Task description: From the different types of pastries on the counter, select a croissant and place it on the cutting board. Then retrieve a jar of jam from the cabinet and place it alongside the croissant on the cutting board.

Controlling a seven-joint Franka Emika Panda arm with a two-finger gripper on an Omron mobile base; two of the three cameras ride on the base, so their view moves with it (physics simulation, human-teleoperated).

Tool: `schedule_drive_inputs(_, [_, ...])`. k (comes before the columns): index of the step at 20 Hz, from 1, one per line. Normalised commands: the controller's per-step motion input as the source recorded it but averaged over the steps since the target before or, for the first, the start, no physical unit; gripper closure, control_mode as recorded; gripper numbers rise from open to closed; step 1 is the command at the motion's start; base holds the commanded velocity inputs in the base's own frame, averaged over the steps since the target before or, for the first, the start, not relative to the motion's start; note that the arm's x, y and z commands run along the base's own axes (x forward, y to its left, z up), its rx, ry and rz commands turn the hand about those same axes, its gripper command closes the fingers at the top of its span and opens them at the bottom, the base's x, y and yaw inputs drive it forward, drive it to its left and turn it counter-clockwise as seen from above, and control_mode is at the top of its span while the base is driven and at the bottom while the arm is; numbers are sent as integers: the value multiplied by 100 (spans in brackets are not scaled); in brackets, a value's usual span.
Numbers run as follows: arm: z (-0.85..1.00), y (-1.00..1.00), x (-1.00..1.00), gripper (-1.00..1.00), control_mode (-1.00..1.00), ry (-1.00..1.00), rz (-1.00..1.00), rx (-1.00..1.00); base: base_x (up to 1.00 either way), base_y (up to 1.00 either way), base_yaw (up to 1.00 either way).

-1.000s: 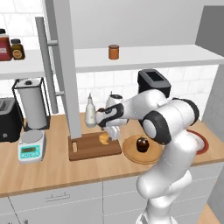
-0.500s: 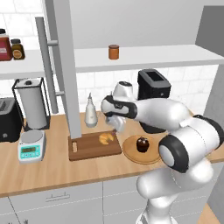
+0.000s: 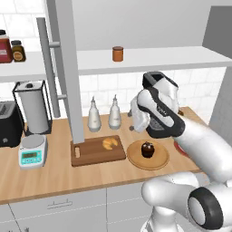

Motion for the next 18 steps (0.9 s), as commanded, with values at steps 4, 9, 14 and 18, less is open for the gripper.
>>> schedule_drive_inputs(4, [94,-31,-72,-100,-100,0,-35,36,0,0,0])
schedule_drive_inputs(9, [96,-28,-72,-100,-100,-4,-30,31,0,0,0])
schedule_drive_inputs(14, [100,-18,-62,-100,-100,-17,-24,18,0,0,0])
schedule_drive_inputs(18, [100,0,-34,-100,-100,-10,-14,6,0,0,0])
